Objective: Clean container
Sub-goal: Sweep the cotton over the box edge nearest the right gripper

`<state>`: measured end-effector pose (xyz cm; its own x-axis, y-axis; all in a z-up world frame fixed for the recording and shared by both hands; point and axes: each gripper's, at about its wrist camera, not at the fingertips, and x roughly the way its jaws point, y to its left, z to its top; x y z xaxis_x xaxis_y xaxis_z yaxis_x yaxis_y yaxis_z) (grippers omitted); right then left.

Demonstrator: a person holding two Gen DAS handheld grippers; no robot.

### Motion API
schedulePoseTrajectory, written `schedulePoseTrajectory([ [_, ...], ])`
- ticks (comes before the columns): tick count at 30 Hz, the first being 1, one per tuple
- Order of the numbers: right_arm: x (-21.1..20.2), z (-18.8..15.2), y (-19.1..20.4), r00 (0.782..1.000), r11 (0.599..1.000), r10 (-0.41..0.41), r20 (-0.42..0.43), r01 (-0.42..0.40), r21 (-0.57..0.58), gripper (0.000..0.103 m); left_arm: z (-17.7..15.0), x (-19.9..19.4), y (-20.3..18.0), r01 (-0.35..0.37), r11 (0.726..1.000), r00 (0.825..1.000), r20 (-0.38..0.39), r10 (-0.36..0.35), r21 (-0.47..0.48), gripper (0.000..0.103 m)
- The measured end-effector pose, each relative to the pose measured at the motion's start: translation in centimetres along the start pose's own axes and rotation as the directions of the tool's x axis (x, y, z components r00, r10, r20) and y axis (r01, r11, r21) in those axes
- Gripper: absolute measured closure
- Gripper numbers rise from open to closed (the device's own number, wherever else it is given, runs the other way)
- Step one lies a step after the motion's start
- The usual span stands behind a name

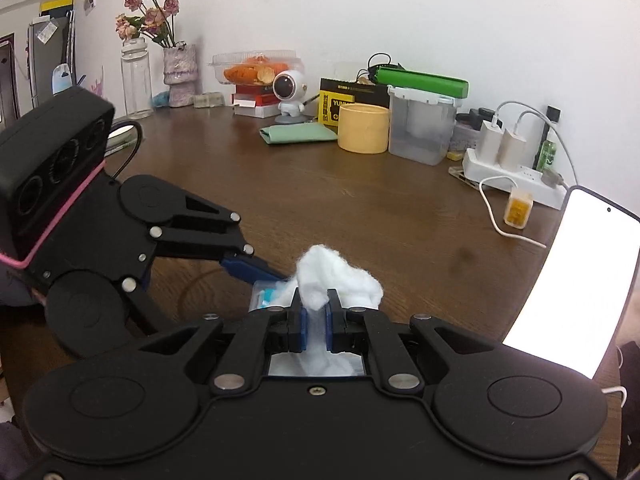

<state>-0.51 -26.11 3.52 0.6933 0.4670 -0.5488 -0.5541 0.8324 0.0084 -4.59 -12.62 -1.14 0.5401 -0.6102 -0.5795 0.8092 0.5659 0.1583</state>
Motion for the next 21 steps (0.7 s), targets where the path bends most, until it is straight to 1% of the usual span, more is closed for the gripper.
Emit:
schedulePoseTrajectory([
  [8, -0.4, -0.3, -0.9, 0.995, 0.995, -0.104, -0.004, 0.104, -0.006, 0.095, 0.0, -0.1, -0.2, -0.005, 1.000, 1.000, 0.002, 0.005, 0.009, 0.046],
  [10, -0.8, -0.4, -0.9, 0.996, 0.996, -0.089, -0.009, 0.089, 0.001, 0.095, 0.0, -0.1, -0.2, -0.005, 1.000, 1.000, 0.002, 0.005, 0.010, 0.046],
  [14, -0.7, -0.2, 0.4, 1.000, 1.000, 0.020, -0.005, -0.020, 0.007, 0.095, 0.0, -0.1, -0.2, -0.006, 1.000, 1.000, 0.002, 0.006, 0.011, 0.046],
  [15, -0.6, -0.2, 0.8, 1.000, 1.000, 0.025, 0.000, -0.025, 0.000, 0.095, 0.0, -0.1, -0.2, -0.007, 1.000, 1.000, 0.003, 0.007, 0.012, 0.046],
  [17, -0.2, 0.0, 1.0, 1.000, 1.000, 0.006, 0.017, -0.006, -0.010, 0.095, 0.0, -0.1, -0.3, -0.008, 1.000, 1.000, 0.003, 0.008, 0.013, 0.046],
  [19, 0.1, 0.1, 0.6, 0.999, 0.999, -0.044, 0.024, 0.045, -0.011, 0.095, 0.0, -0.1, -0.3, -0.008, 1.000, 1.000, 0.003, 0.008, 0.013, 0.046],
  [21, 0.0, 0.0, -0.2, 0.996, 0.996, -0.089, 0.012, 0.089, -0.017, 0.095, 0.0, -0.1, -0.4, -0.008, 1.000, 1.000, 0.003, 0.008, 0.012, 0.046],
])
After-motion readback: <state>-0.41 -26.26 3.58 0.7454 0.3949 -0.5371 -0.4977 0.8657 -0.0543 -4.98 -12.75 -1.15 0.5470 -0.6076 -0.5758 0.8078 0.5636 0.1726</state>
